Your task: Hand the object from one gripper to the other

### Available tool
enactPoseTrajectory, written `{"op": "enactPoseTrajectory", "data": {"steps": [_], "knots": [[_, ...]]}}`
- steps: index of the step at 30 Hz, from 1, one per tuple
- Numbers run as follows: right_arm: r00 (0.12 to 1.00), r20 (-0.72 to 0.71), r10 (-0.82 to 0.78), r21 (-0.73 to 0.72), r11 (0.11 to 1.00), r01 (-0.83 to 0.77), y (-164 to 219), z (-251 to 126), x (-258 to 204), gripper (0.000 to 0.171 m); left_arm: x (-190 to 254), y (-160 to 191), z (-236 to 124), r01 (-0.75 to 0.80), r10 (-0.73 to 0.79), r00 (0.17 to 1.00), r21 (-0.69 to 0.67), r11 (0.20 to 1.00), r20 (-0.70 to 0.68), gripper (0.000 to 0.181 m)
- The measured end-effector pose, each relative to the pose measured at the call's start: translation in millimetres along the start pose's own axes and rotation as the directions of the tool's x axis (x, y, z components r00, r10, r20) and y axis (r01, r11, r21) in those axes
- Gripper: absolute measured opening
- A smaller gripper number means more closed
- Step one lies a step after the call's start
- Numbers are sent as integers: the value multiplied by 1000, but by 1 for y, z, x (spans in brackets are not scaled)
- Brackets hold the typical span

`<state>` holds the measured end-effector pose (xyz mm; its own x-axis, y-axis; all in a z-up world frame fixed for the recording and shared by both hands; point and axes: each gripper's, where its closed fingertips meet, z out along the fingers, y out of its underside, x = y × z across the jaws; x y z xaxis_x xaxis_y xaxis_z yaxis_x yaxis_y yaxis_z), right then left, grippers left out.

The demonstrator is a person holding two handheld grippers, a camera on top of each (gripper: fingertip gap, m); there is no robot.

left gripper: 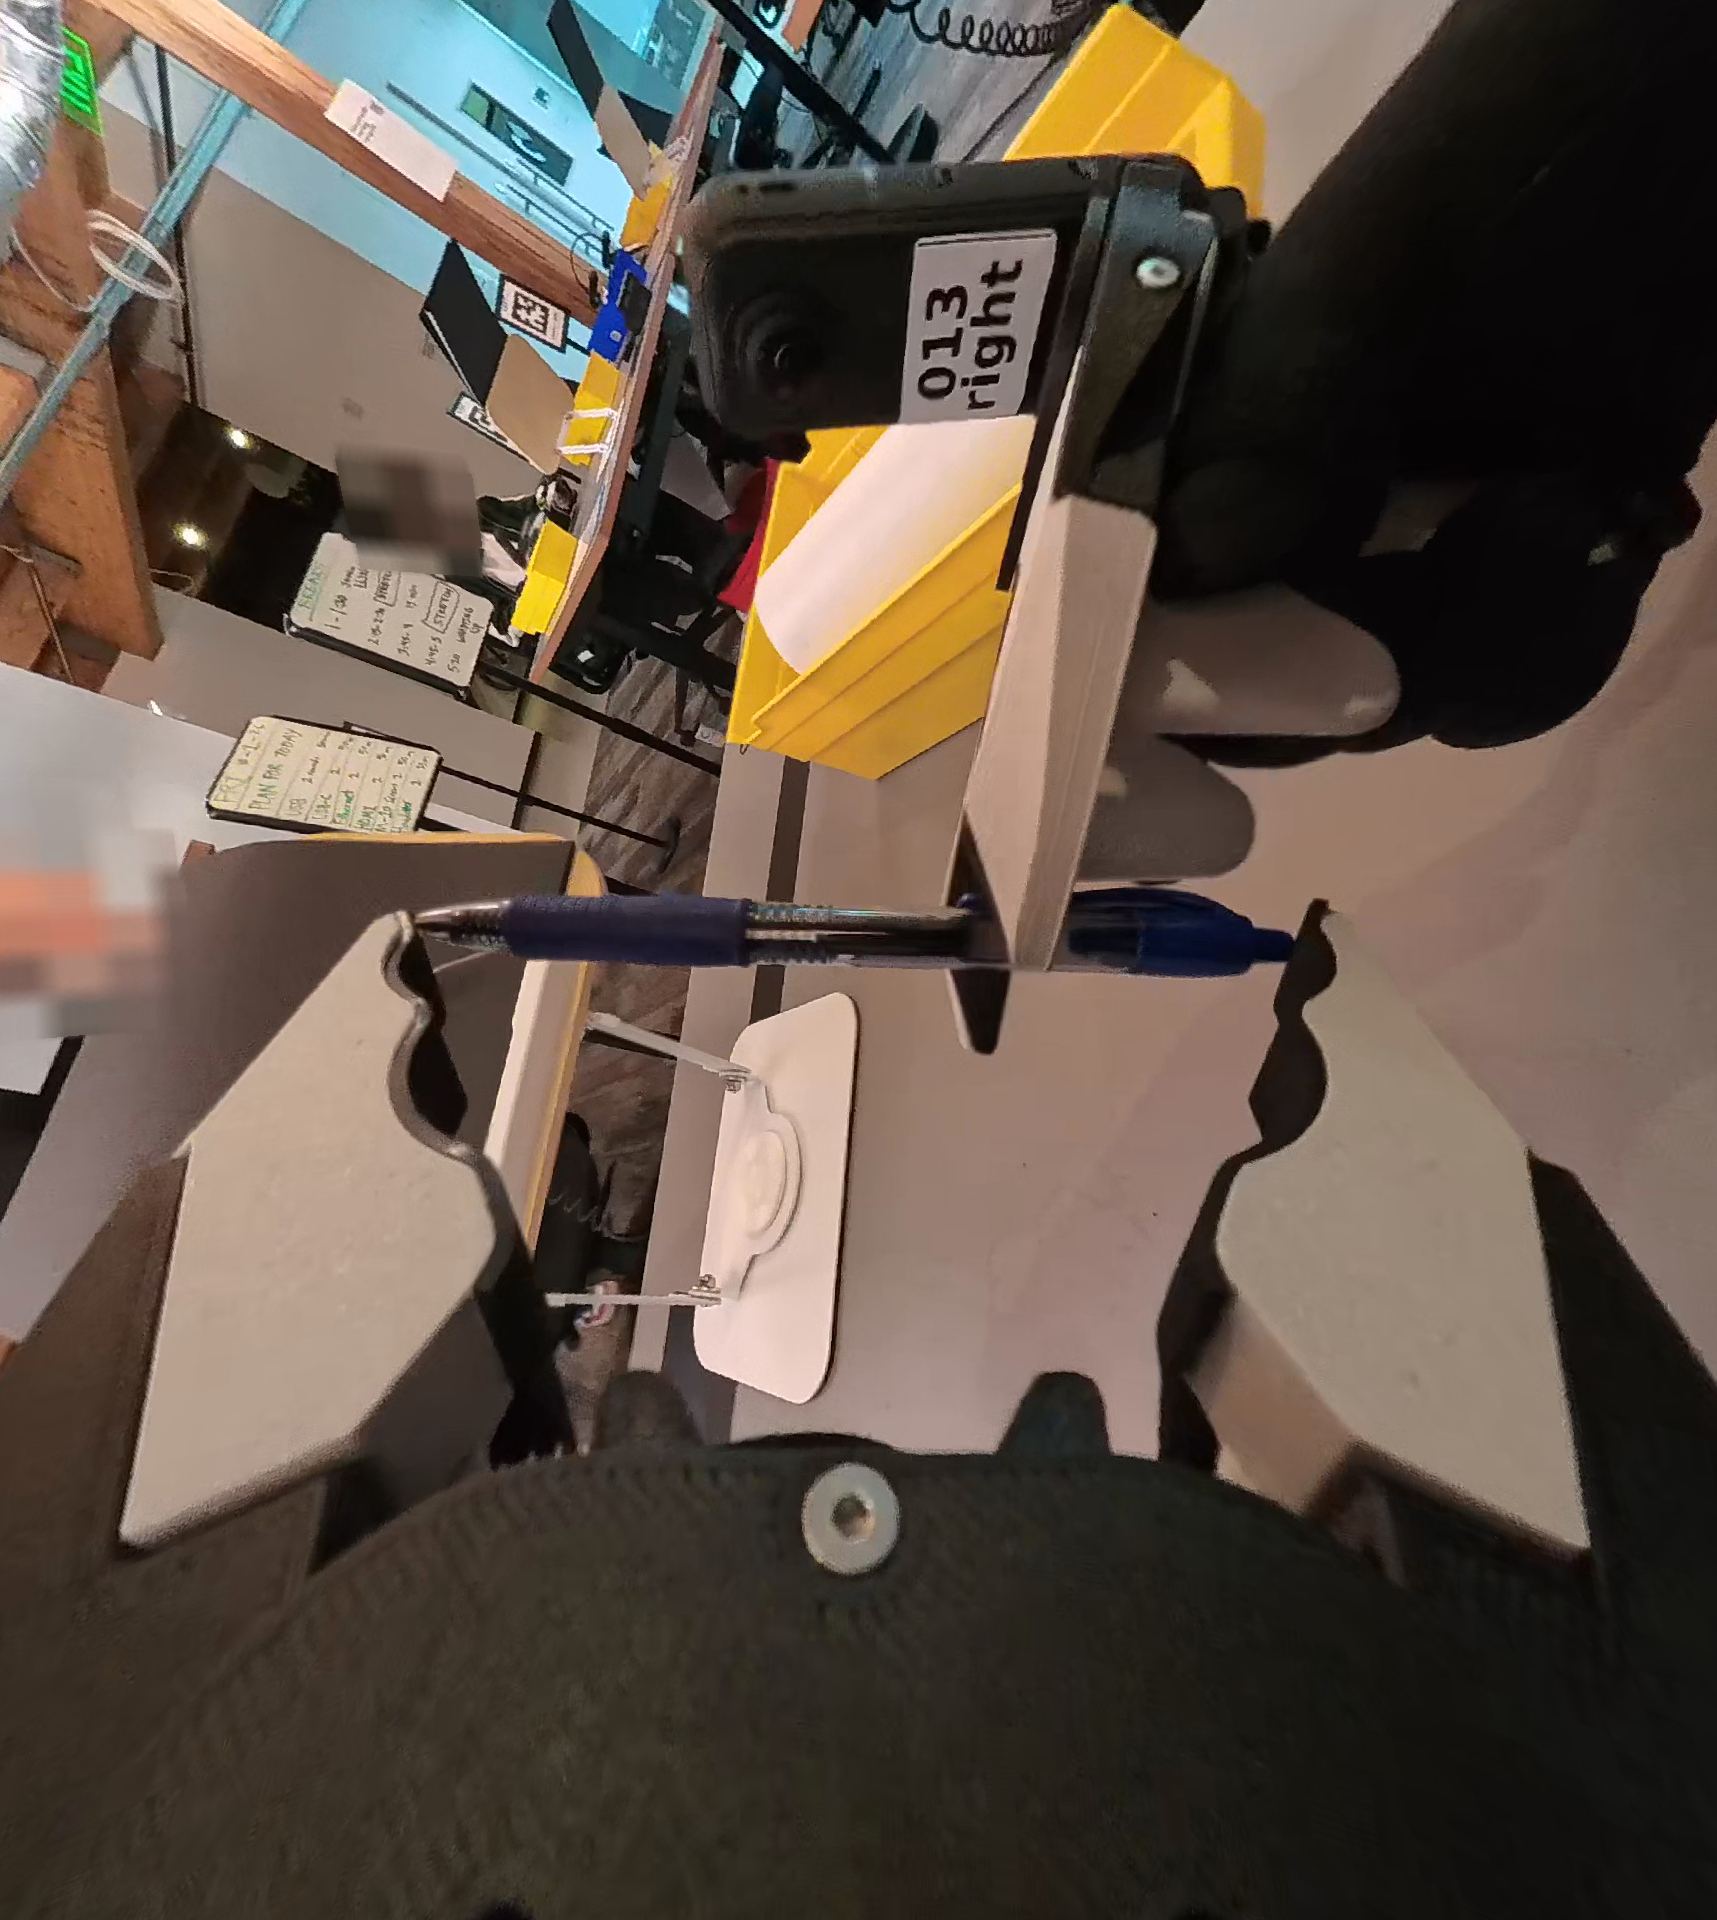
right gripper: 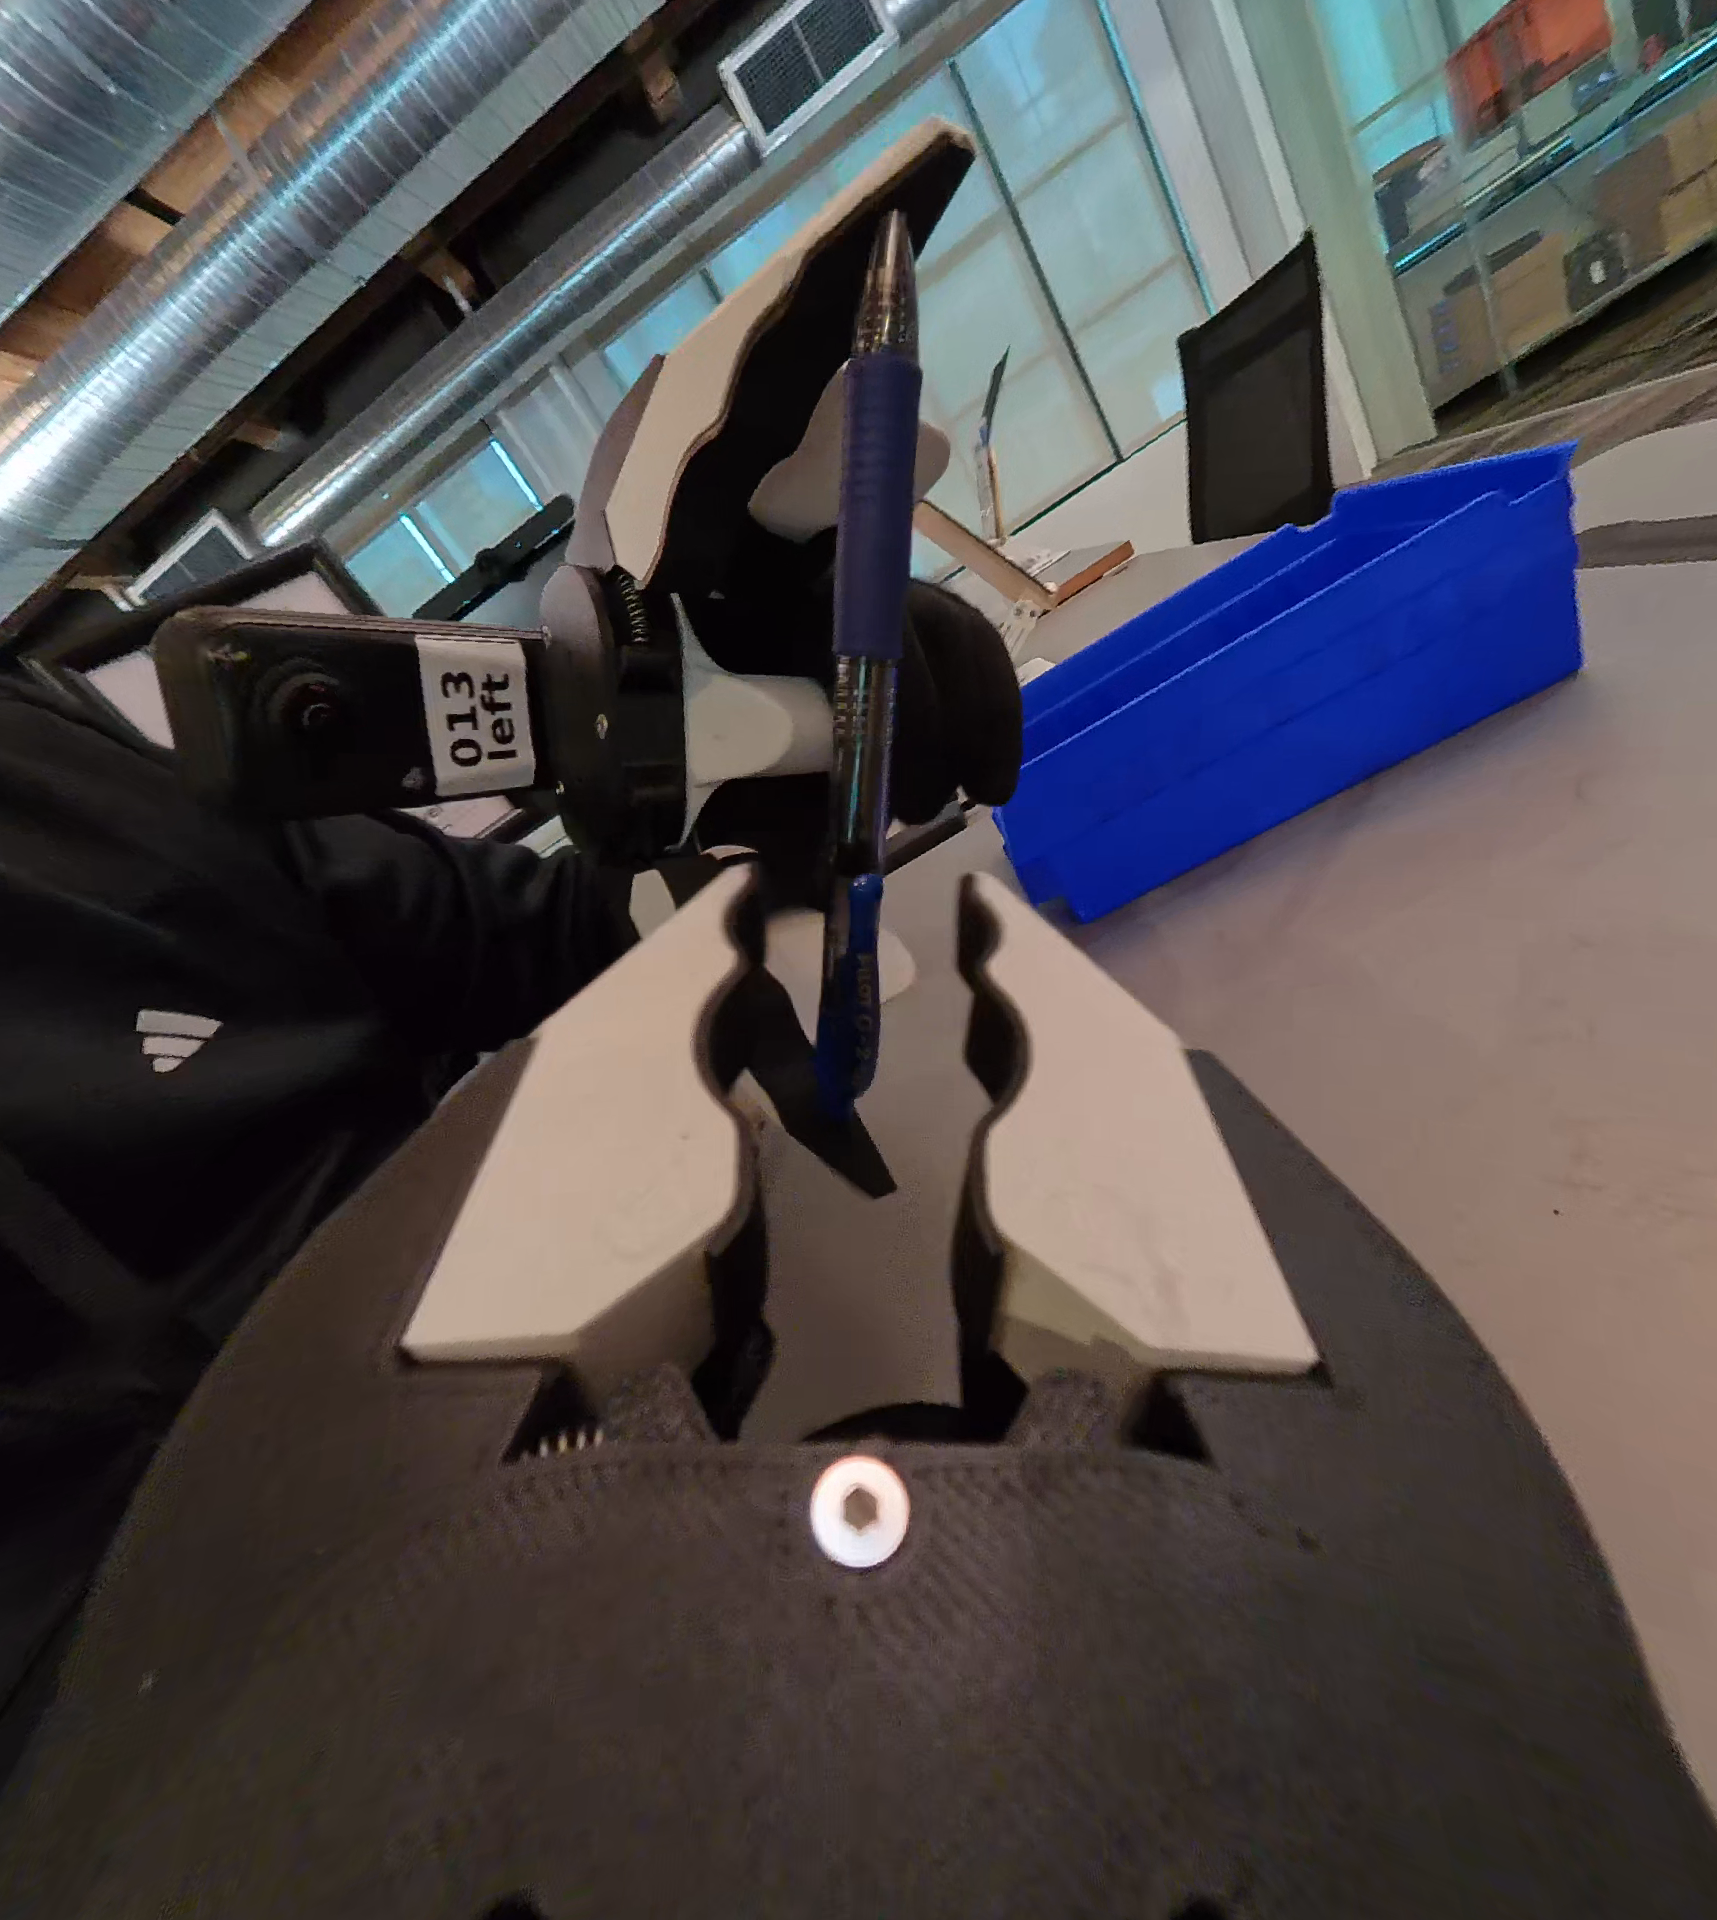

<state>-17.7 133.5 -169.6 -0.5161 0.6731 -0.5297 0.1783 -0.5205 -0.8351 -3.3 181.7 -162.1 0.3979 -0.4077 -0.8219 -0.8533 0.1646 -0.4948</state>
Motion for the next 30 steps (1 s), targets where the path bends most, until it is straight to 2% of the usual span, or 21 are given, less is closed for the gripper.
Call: {"op": "enactPoseTrajectory", "data": {"steps": [3, 5, 7, 10, 12, 14, 16, 18, 20, 22, 25, 30], "knots": [[998, -34, -47, 15, 999, 48, -5, -1, 1, 43, -5, 0, -3, 91, -90, 996, 25, 996, -13, 152], [994, -59, -92, 23, 995, 94, -11, -5, 1, 62, -9, -1, -6, 208, -205, 977, 52, 977, -52, 152], [977, -126, -175, 51, 982, 182, -24, -13, 3, 79, -13, -2, -10, 358, -347, 931, 87, 930, -118, 152], [917, -207, -340, 28, 935, 353, -38, -26, 0, 89, -20, -3, -17, 572, -536, 811, 126, 810, -234, 152], [848, -247, -469, -13, 877, 481, -45, -30, -6, 85, -23, -8, -22, 705, -635, 693, 138, 695, -340, 152], [732, -294, -614, -122, 784, 609, -46, -31, -5, 83, -23, -13, -28, 807, -692, 565, 126, 577, -449, 152], [561, -316, -765, -271, 640, 719, -44, -28, 0, 78, -21, -21, -33, 879, -712, 443, 109, 464, -545, 151], [362, -290, -886, -425, 458, 781, -39, -23, 6, 73, -18, -28, -35, 929, -710, 328, 74, 364, -623, 152], [177, -240, -954, -529, 282, 801, -36, -17, 10, 69, -9, -39, -41, 961, -666, 202, 15, 276, -718, 152], [55, -185, -981, -583, 155, 798, -31, -11, 13, 62, -3, -43, -42, 974, -644, 130, -25, 225, -754, 152], [-7, -114, -993, -620, 65, 782, -21, -7, 18, 45, 4, -48, -45, 981, -603, 57, -69, 183, -796, 152], [-56, -95, -994, -622, 15, 783, -20, -6, 15, 14, 16, -54, -51, 979, -540, -32, -136, 153, -841, 152]]}}
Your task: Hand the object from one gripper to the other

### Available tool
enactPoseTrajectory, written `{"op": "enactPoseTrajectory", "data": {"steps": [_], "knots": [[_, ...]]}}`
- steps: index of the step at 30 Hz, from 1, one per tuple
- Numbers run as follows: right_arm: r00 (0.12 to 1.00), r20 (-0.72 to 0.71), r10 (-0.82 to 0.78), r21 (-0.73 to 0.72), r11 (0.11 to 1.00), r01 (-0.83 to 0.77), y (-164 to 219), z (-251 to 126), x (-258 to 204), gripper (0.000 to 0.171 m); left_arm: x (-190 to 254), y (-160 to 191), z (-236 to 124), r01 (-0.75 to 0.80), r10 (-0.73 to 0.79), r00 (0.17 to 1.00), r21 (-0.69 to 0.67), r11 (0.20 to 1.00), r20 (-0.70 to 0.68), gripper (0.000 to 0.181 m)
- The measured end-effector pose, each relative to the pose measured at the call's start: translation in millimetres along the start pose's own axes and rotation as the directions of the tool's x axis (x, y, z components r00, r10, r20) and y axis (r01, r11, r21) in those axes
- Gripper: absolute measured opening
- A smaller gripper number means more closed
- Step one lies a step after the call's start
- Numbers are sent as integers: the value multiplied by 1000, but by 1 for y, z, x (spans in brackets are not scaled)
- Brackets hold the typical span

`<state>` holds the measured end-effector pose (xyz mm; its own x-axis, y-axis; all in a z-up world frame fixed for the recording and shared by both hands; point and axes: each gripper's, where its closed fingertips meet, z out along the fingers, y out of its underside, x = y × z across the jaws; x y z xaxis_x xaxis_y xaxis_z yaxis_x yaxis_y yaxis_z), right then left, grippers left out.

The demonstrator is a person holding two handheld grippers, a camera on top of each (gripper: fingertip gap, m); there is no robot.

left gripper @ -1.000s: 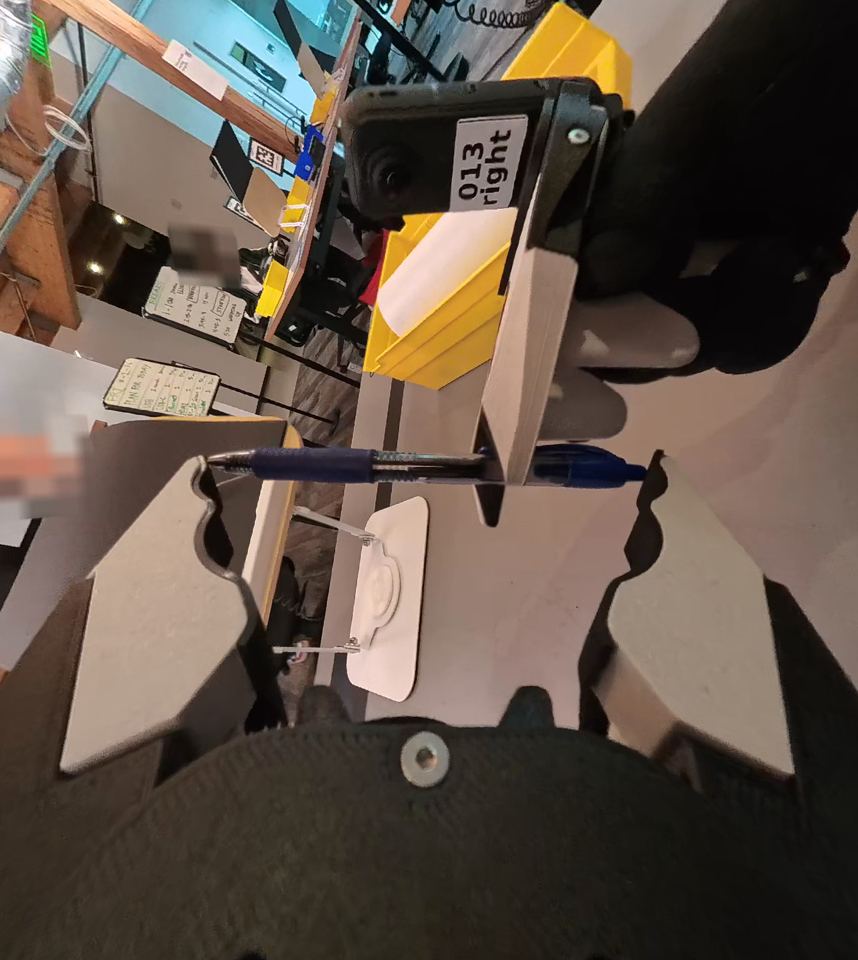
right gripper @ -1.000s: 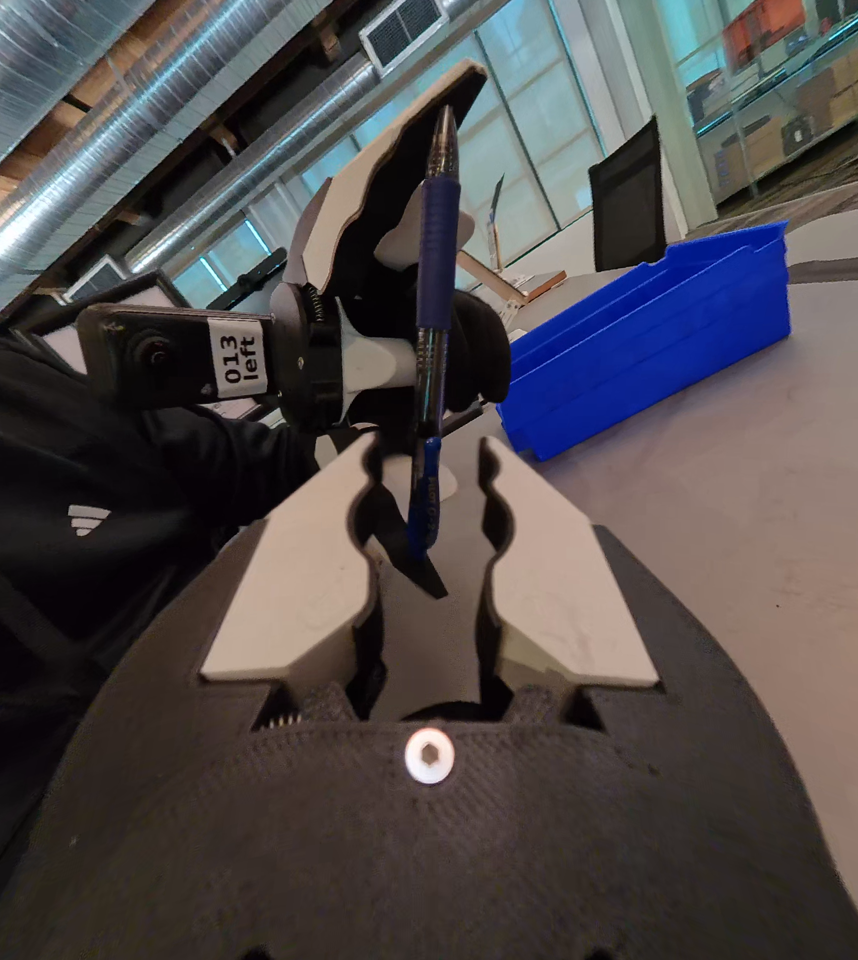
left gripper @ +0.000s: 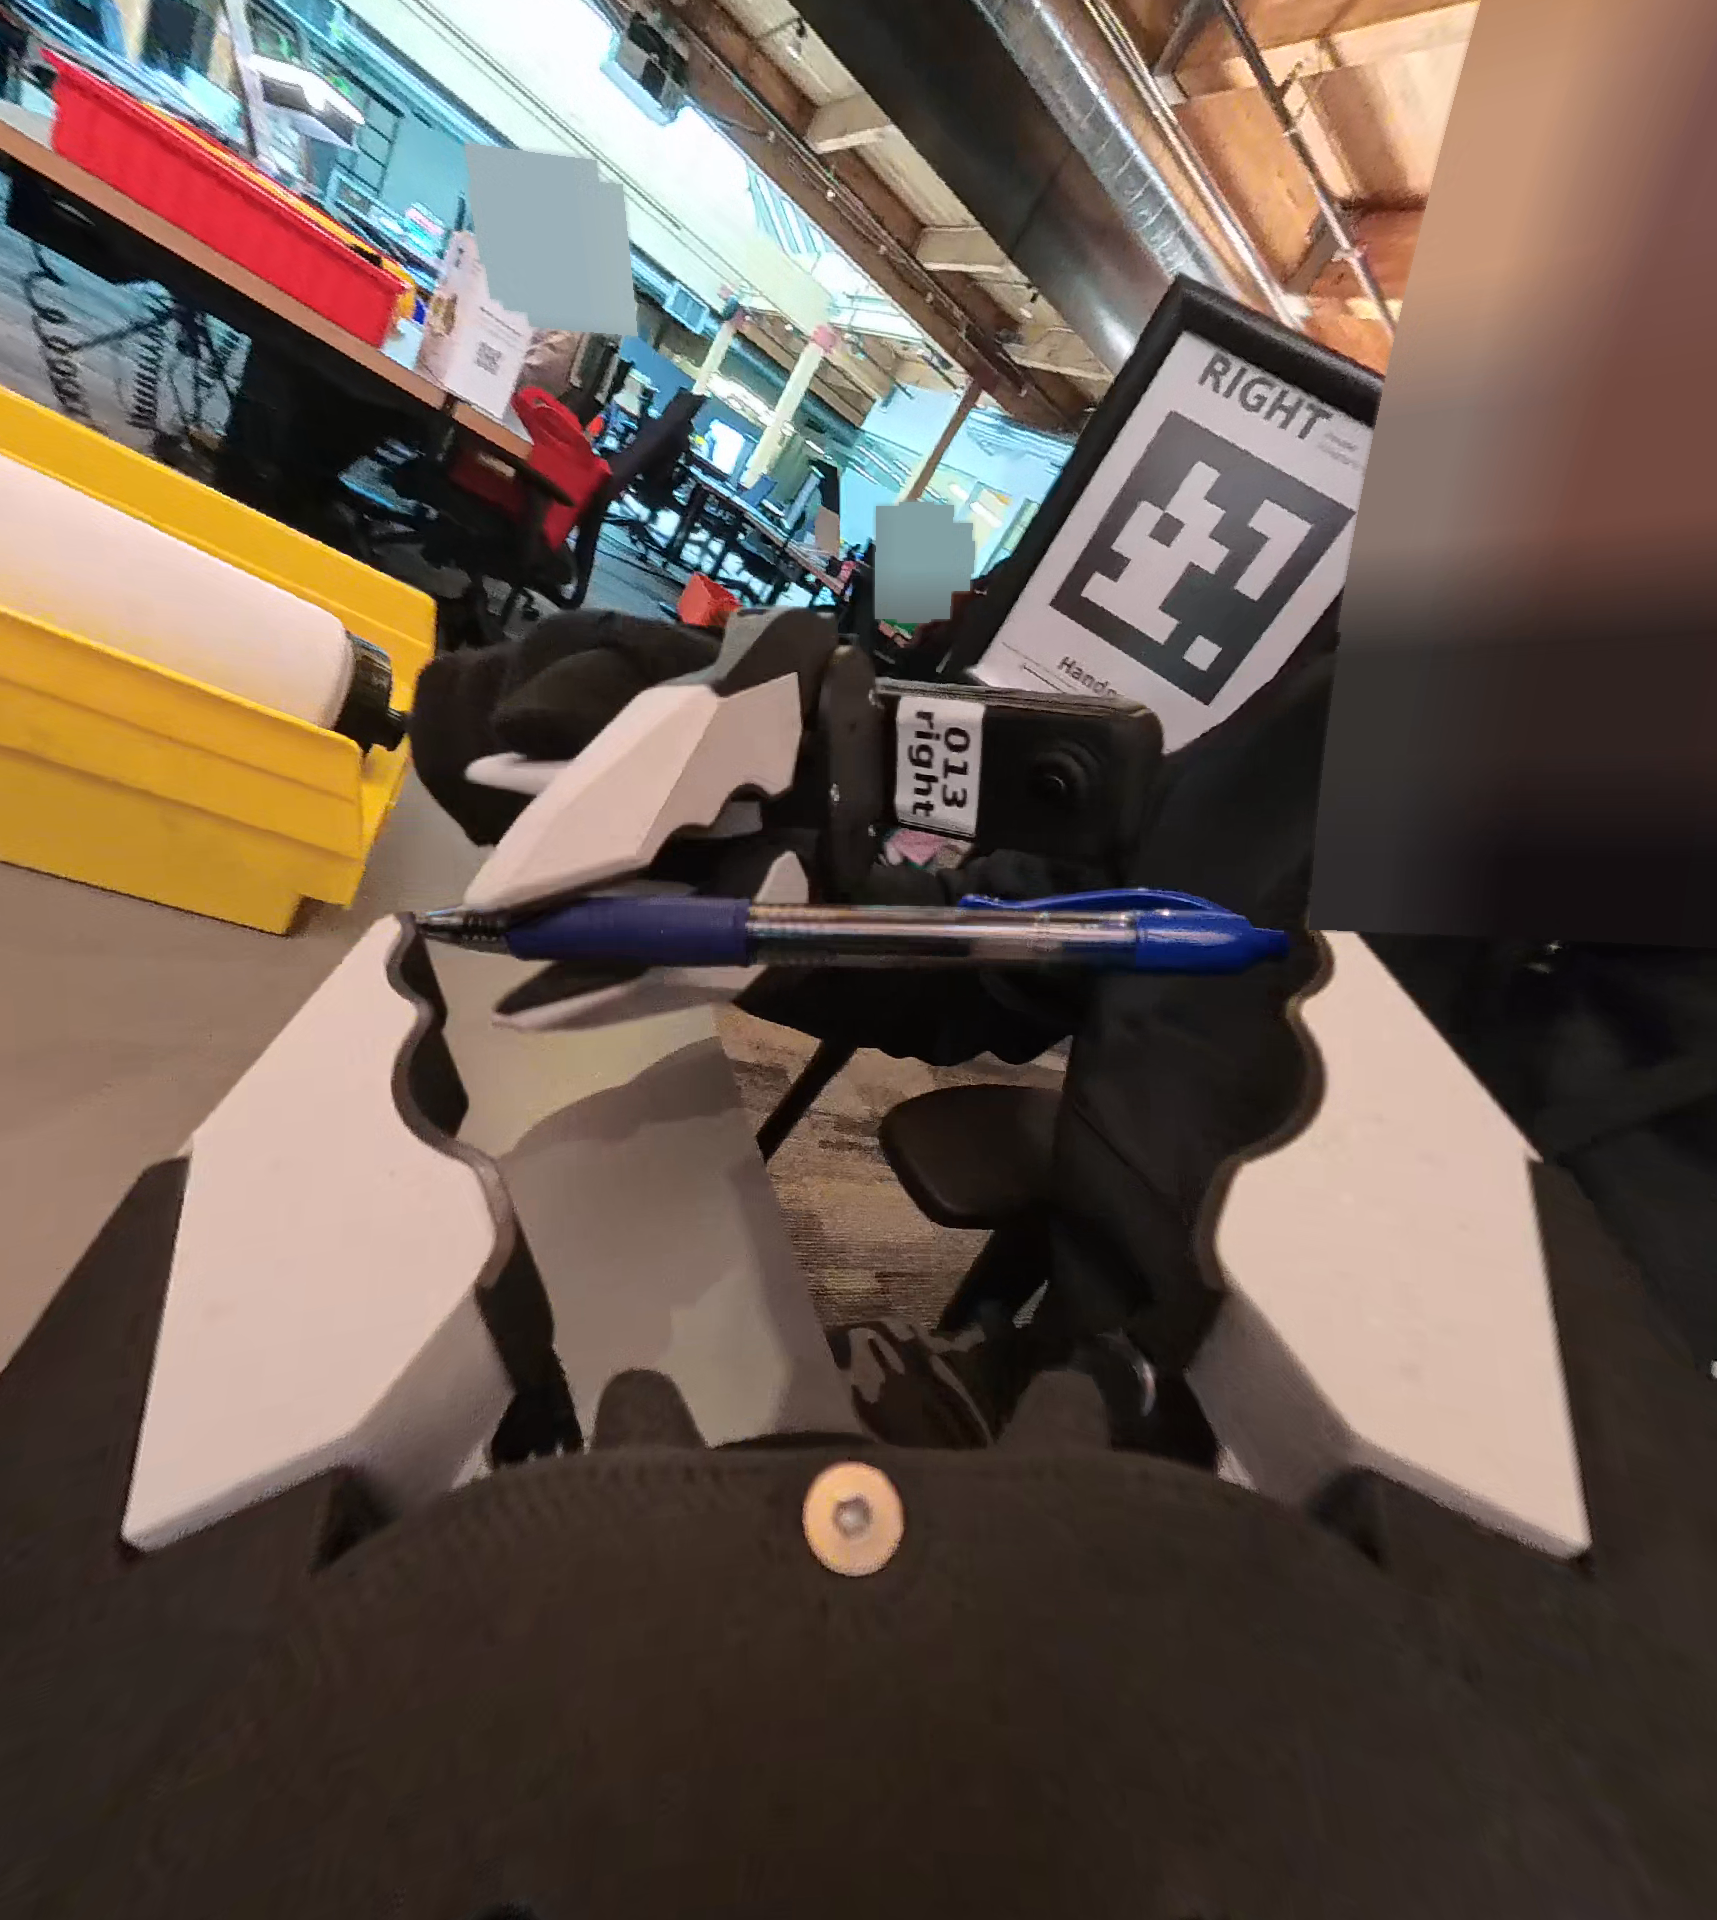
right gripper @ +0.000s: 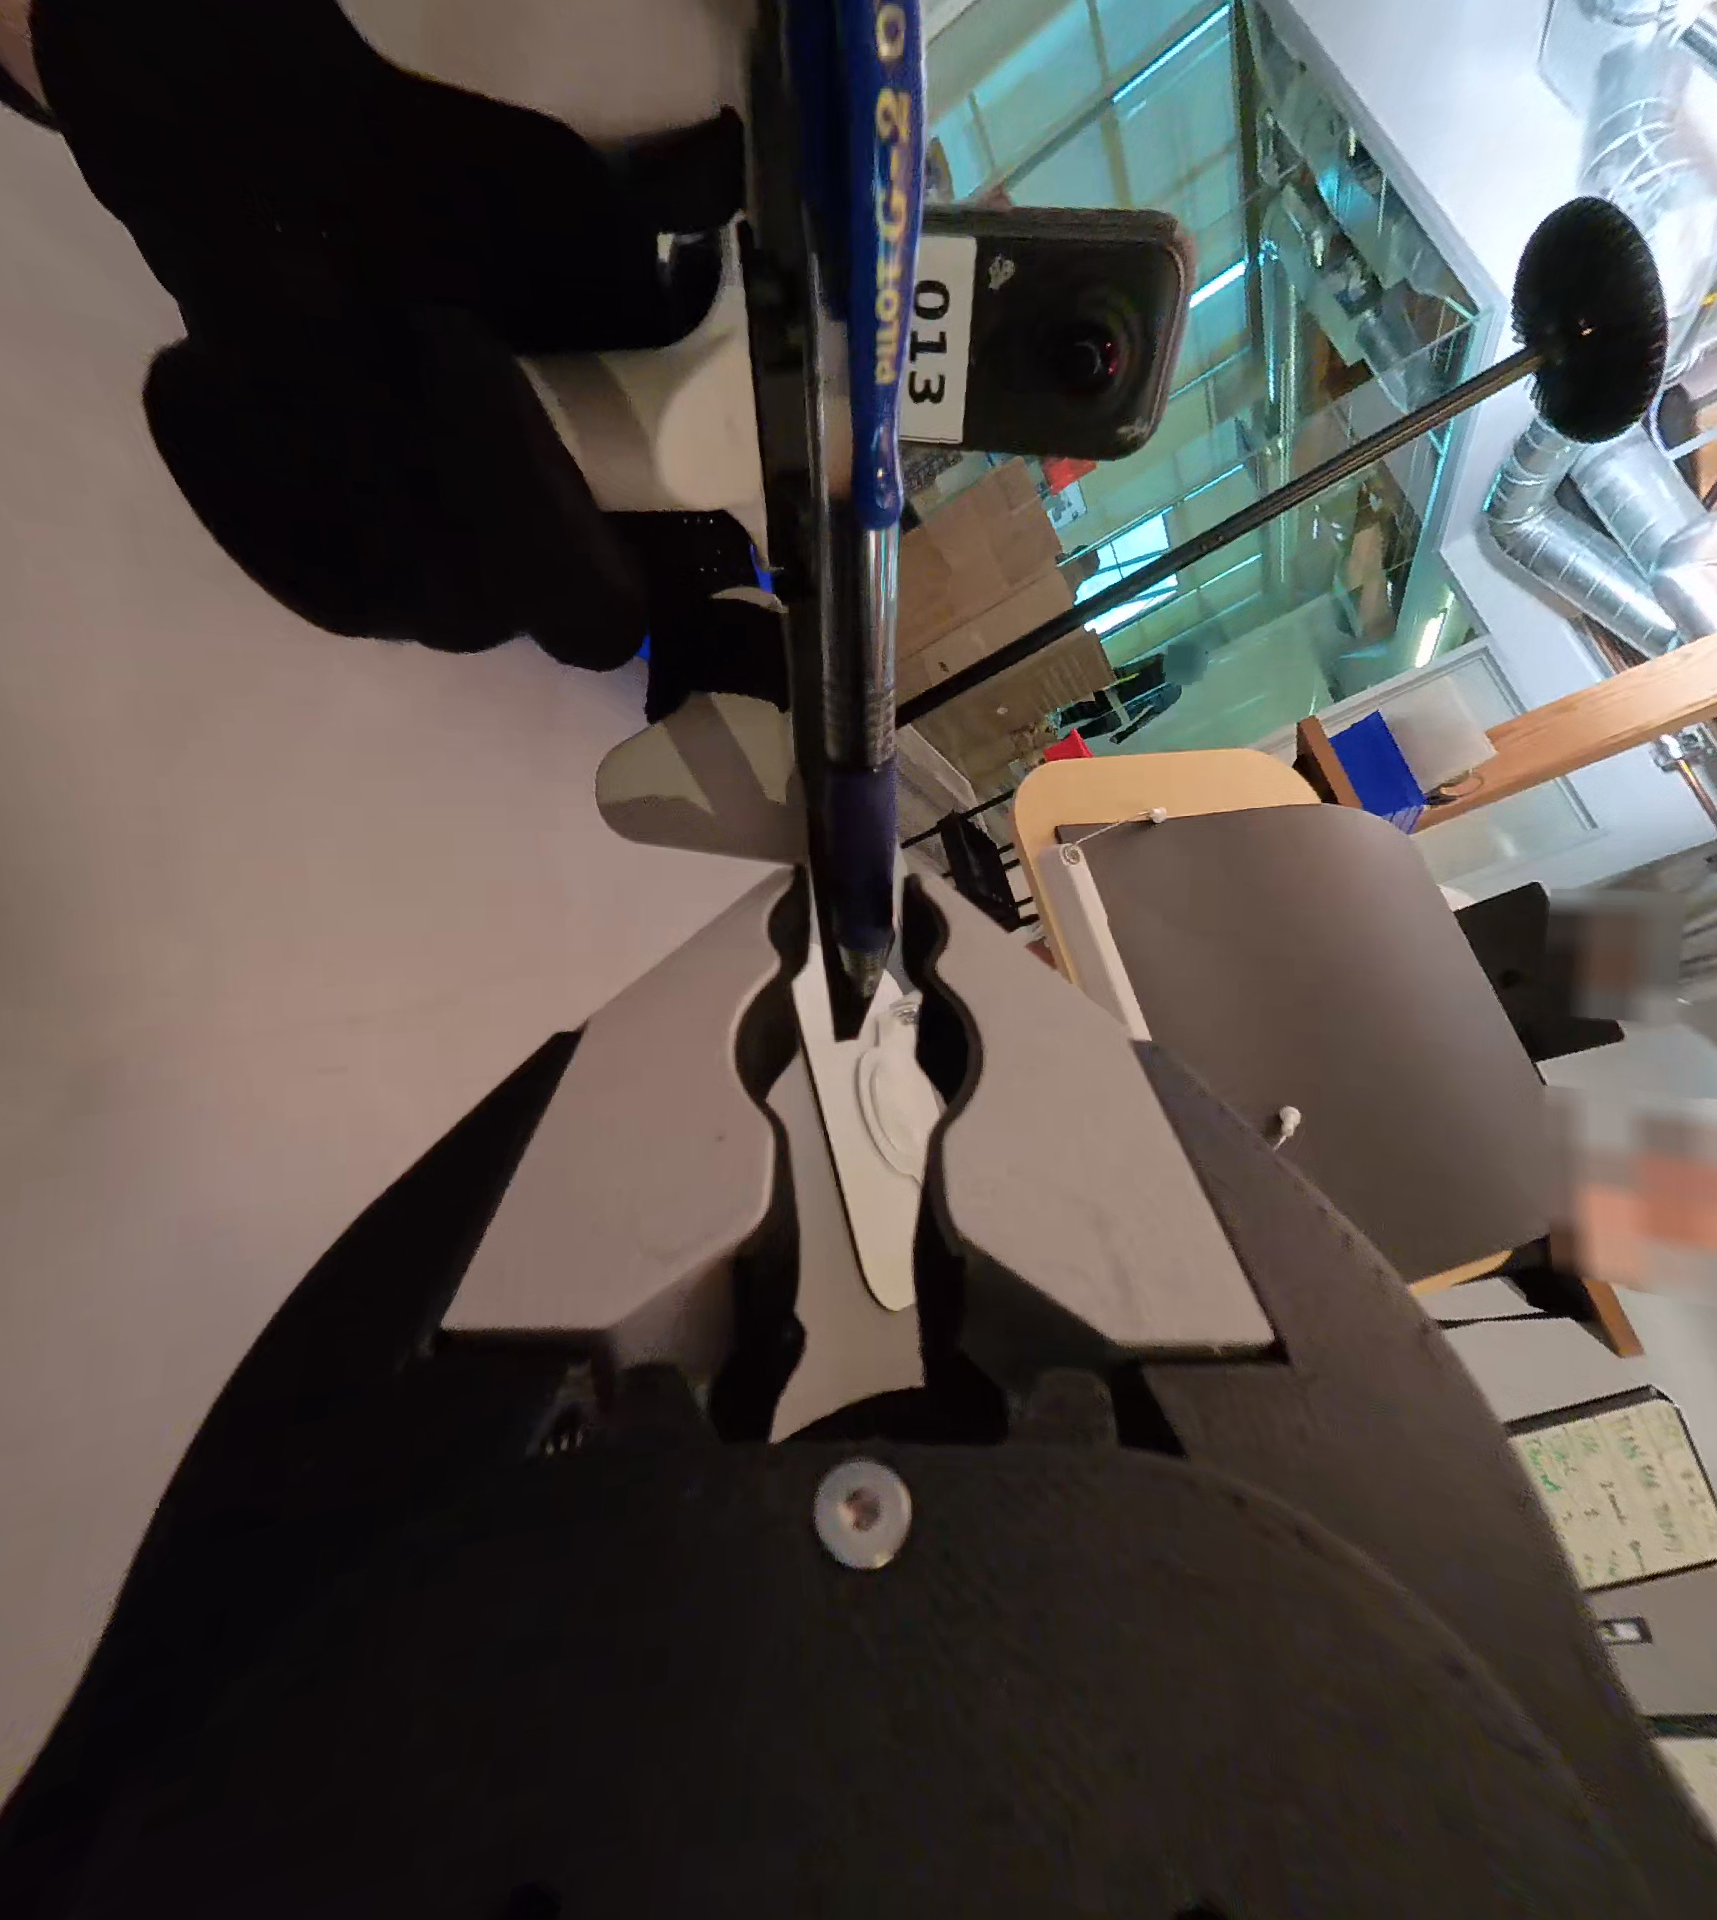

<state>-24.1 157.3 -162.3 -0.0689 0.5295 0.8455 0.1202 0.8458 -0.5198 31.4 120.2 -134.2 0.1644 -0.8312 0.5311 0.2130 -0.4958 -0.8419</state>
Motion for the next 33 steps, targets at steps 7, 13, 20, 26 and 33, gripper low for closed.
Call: {"op": "enactPoseTrajectory", "data": {"steps": [7, 13, 20, 26, 33], "knots": [[996, 54, 70, -20, 997, -69, 4, 0, -7, 9, -2, 7, 1, 3, -3, 1000, -29, 1000, 4, 155], [936, 123, 331, -12, 943, -332, 11, -2, -14, 8, -18, -4, -19, -162, 167, 970, -45, 986, 177, 119], [671, 194, 716, -66, 692, -719, 27, 5, -30, 8, -38, -18, -28, -368, 370, 831, -88, 926, 415, 83], [615, 51, 787, -86, 617, -782, 39, 18, -36, 8, -52, -30, -22, -479, 466, 675, -140, 866, 572, 54], [583, 43, 811, -43, 585, -810, 28, 27, -40, 8, -58, -31, -17, -529, 537, 571, -222, 819, 621, 8]]}}
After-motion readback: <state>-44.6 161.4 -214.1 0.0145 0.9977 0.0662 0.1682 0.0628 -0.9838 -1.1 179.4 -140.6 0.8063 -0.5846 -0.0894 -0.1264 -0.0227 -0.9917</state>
